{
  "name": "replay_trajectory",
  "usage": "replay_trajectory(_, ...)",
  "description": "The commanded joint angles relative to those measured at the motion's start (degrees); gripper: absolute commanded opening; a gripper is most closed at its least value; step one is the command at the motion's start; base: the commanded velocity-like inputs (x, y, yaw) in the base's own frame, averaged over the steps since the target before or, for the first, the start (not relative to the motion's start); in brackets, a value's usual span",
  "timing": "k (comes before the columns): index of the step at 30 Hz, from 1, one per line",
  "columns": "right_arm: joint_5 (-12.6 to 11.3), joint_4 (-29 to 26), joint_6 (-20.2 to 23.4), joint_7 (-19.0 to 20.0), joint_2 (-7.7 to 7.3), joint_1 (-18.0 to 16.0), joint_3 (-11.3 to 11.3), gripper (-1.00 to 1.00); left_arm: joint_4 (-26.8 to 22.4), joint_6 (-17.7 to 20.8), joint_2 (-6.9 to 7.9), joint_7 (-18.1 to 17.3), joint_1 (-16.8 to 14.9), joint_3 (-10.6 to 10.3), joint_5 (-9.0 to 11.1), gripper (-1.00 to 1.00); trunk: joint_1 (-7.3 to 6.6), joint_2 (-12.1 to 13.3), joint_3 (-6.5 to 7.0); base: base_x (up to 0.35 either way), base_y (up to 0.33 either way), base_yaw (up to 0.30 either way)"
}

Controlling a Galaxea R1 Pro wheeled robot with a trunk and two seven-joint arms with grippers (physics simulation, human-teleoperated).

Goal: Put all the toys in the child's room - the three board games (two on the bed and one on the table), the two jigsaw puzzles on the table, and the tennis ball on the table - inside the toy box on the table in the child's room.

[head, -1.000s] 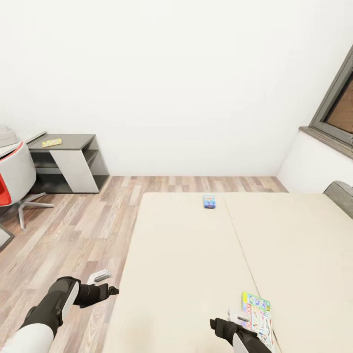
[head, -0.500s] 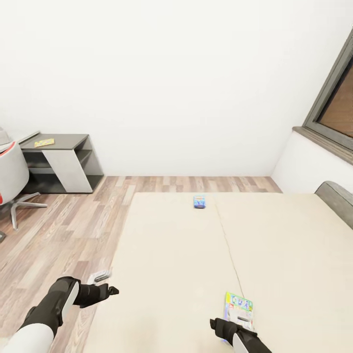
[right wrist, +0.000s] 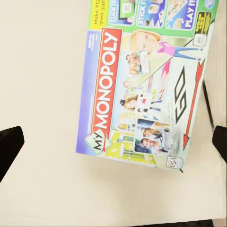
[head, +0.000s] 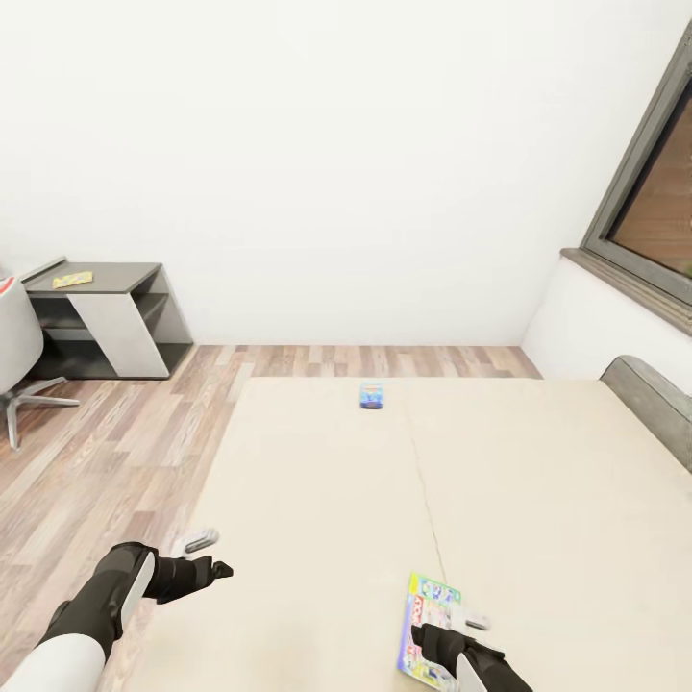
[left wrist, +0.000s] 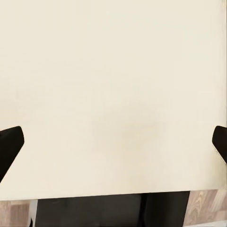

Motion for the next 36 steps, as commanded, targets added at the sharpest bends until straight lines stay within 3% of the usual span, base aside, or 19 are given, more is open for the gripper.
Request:
replay_trajectory(1, -0.3, -0.1, 0.3, -0.2, 0.04, 0.0, -0.2, 1.0, -0.1, 0.3, -0.03, -0.3, 0.0, 0.2, -0.3, 1.0, 0.03, -0.1, -0.11, 0.0, -0.251, 0.0)
replay_trajectory(10, -0.4, -0.1, 0.3, -0.2, 0.04, 0.0, -0.2, 1.0, -0.1, 0.3, -0.01, -0.4, 0.0, 0.2, -0.3, 1.0, 0.03, -0.1, -0.11, 0.0, -0.141, 0.0)
replay_trajectory(36, -0.8, -0.5, 0.7, -0.1, -0.14, 0.0, -0.4, 1.0, -0.1, 0.3, 0.09, -0.5, 0.0, 0.2, -0.3, 1.0, 0.03, -0.1, -0.11, 0.0, -0.003, 0.0)
